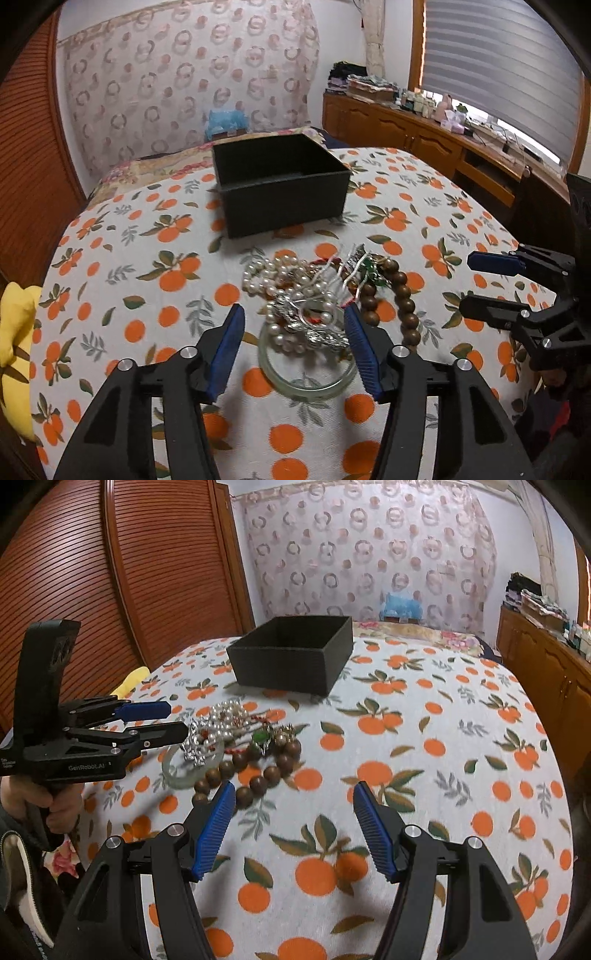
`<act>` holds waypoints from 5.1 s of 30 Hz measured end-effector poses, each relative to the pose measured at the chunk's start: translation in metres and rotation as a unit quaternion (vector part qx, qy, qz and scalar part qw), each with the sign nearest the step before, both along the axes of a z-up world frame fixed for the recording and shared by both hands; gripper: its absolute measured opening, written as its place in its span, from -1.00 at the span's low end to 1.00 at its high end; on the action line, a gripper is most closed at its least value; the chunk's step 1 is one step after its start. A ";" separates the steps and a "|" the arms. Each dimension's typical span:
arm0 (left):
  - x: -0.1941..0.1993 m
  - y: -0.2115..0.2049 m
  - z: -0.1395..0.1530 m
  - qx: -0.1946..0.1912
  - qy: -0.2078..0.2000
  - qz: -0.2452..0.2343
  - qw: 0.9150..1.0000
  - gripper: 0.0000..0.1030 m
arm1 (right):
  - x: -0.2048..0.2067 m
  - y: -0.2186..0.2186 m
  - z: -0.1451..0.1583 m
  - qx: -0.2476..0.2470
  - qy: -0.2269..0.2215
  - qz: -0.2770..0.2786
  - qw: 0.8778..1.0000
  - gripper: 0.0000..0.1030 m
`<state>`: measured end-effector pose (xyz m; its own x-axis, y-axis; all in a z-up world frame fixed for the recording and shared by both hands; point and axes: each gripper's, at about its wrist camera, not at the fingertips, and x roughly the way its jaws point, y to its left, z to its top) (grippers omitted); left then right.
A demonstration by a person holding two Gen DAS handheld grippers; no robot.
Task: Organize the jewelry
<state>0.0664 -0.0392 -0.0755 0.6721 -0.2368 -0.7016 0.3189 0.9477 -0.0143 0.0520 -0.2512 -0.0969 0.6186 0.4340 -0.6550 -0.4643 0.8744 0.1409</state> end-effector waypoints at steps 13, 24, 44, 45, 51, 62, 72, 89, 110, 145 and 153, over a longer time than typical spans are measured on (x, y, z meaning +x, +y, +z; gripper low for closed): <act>0.008 -0.028 -0.013 0.048 0.010 -0.017 0.999 0.20 | -0.004 0.001 -0.009 -0.003 0.000 0.002 1.000 0.33; 0.013 -0.031 -0.018 0.076 0.006 -0.017 0.997 0.20 | -0.004 0.003 -0.007 -0.003 0.000 0.004 1.000 0.33; 0.004 -0.013 -0.007 0.040 -0.003 -0.019 0.999 -0.66 | -0.003 0.006 -0.011 0.001 0.001 0.008 1.000 0.33; 0.003 -0.013 -0.006 0.038 -0.005 -0.018 0.999 -0.67 | -0.003 0.005 -0.011 0.001 0.002 0.008 1.000 0.33; -0.005 -0.011 0.009 0.015 -0.024 -0.022 0.999 -0.96 | -0.003 0.006 -0.011 0.001 0.001 0.007 1.000 0.33; -0.011 -0.016 0.014 -0.001 -0.032 -0.035 0.999 -0.98 | -0.004 0.005 -0.011 0.001 0.002 0.008 1.000 0.33; -0.018 -0.008 0.038 -0.011 -0.072 -0.019 0.997 -0.98 | 0.002 0.004 -0.009 -0.009 0.007 0.010 1.000 0.33; -0.012 0.004 0.048 0.001 -0.090 0.003 0.996 -0.98 | 0.020 0.055 -0.002 -0.009 0.018 0.076 0.997 0.04; -0.006 0.020 0.055 -0.012 -0.102 0.035 0.994 -0.98 | 0.033 0.058 0.008 -0.051 -0.004 0.058 0.997 -0.81; 0.072 0.028 0.082 0.004 -0.126 0.064 0.990 -0.98 | 0.184 0.075 0.113 -0.058 -0.064 0.038 0.996 -0.80; 0.088 0.020 0.079 0.018 -0.123 0.059 0.990 -0.98 | 0.217 0.070 0.087 -0.015 -0.011 0.025 1.000 -0.77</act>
<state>0.1545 -0.0190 0.0032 0.8453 -0.1246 -0.5196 0.1956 0.9771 0.0840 0.2688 -0.1816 -0.0097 0.6110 0.4454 -0.6545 -0.5102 0.8537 0.1047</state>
